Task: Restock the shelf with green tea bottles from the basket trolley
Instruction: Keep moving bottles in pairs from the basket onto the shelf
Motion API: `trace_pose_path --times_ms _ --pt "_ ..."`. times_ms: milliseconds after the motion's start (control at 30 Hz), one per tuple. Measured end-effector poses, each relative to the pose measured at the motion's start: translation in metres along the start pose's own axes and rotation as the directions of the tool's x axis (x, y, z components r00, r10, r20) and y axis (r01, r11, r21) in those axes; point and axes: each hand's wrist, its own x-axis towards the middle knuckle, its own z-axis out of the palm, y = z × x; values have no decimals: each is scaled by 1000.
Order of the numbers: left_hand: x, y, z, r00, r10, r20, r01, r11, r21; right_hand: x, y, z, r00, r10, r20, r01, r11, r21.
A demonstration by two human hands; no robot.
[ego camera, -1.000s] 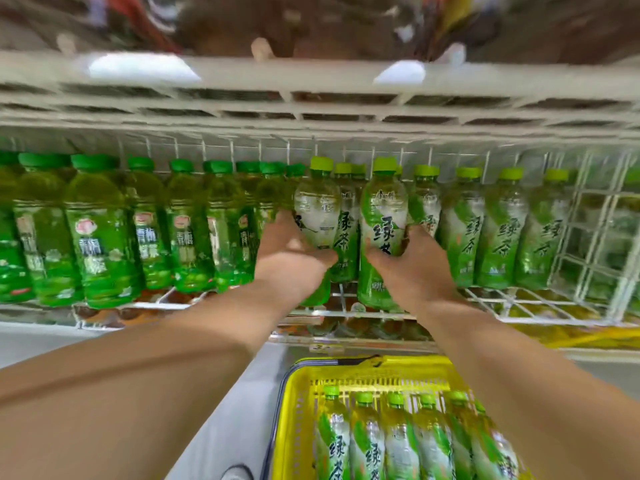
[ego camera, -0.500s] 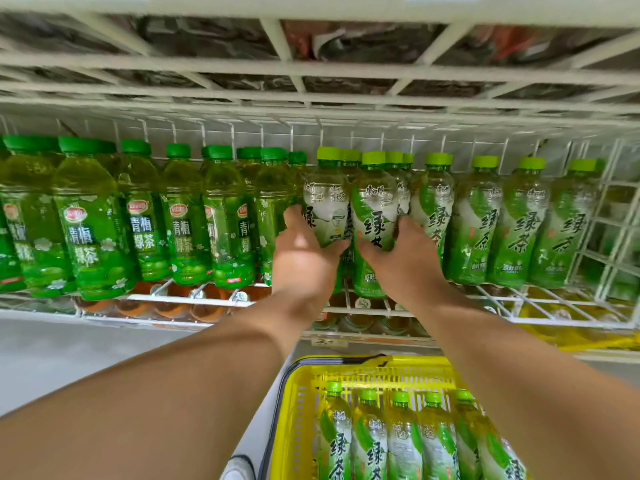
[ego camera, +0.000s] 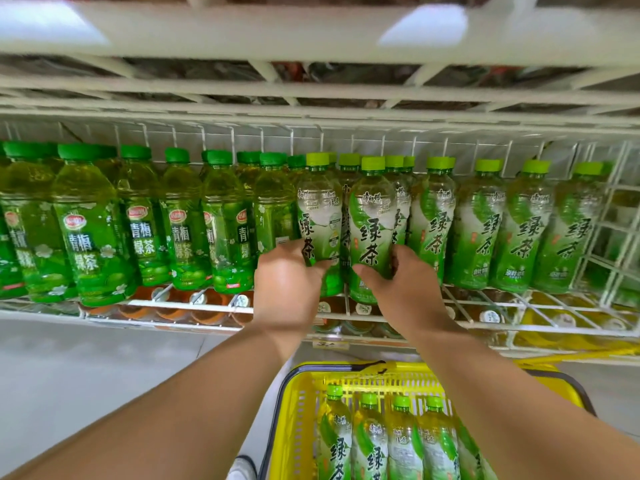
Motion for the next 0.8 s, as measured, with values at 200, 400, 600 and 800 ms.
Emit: trace_pose_path --times_ms 200,400,600,800 --pt "-3 -7 1 999 -49 15 48 999 25 -1 2 4 1000 -1 7 1 1000 5" --pt "2 -6 0 994 -68 89 57 990 127 0 0 4 999 15 32 -13 999 -48" --pt "1 -3 -6 990 -13 141 -20 973 231 -1 -7 2 992 82 90 -71 990 -122" --pt "-8 -2 -18 974 20 227 -91 947 307 -13 -17 -4 986 131 106 -75 906 -416"
